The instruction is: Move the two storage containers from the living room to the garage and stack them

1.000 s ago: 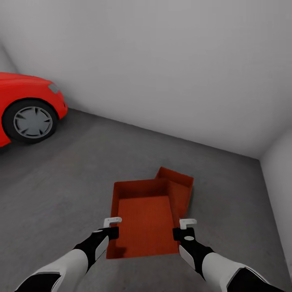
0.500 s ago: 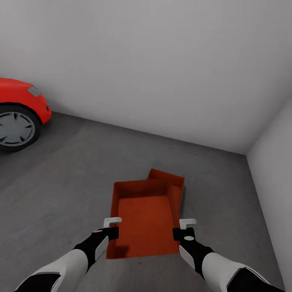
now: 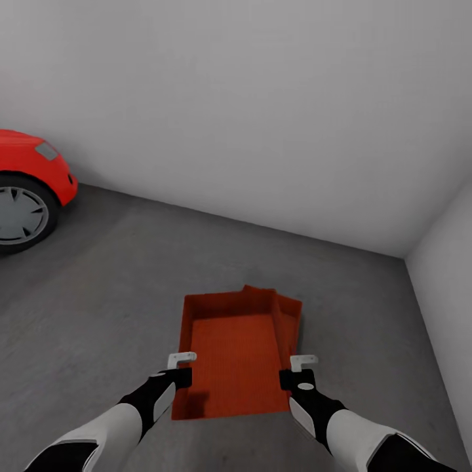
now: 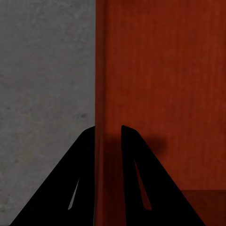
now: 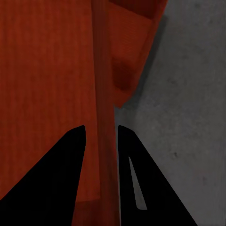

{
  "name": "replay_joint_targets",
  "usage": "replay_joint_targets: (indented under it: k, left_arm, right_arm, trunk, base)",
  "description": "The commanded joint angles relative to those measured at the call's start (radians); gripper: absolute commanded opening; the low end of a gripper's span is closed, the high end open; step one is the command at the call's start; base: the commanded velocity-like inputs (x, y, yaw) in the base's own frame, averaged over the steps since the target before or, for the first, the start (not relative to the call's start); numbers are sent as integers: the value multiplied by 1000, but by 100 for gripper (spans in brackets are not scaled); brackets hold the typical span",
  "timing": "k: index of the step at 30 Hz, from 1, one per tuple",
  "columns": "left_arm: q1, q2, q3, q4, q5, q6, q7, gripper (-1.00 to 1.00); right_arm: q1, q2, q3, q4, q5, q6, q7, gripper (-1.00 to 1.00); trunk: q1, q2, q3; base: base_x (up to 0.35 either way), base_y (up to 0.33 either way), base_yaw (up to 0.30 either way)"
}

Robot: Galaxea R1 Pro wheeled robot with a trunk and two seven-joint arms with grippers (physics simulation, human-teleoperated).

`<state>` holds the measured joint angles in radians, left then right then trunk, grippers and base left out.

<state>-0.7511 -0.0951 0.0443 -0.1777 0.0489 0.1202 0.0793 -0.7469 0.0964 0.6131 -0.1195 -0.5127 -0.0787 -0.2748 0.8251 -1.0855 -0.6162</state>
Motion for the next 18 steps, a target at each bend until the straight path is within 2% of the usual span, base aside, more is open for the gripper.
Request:
replay_joint_targets:
  k: [1, 18]
  left_arm:
    - [1, 0, -67, 9, -43, 6, 8, -100]
    - [1, 0, -67, 9, -44, 6, 8, -100]
  right_arm:
    - [-6, -11, -36, -2, -3, -3, -1, -100]
    - [-6, -11, -36, -2, -3, -3, -1, -100]
  trunk:
    - [1, 0, -1]
    - [1, 0, -1]
  base:
    - [321, 0, 0]
    - [321, 0, 0]
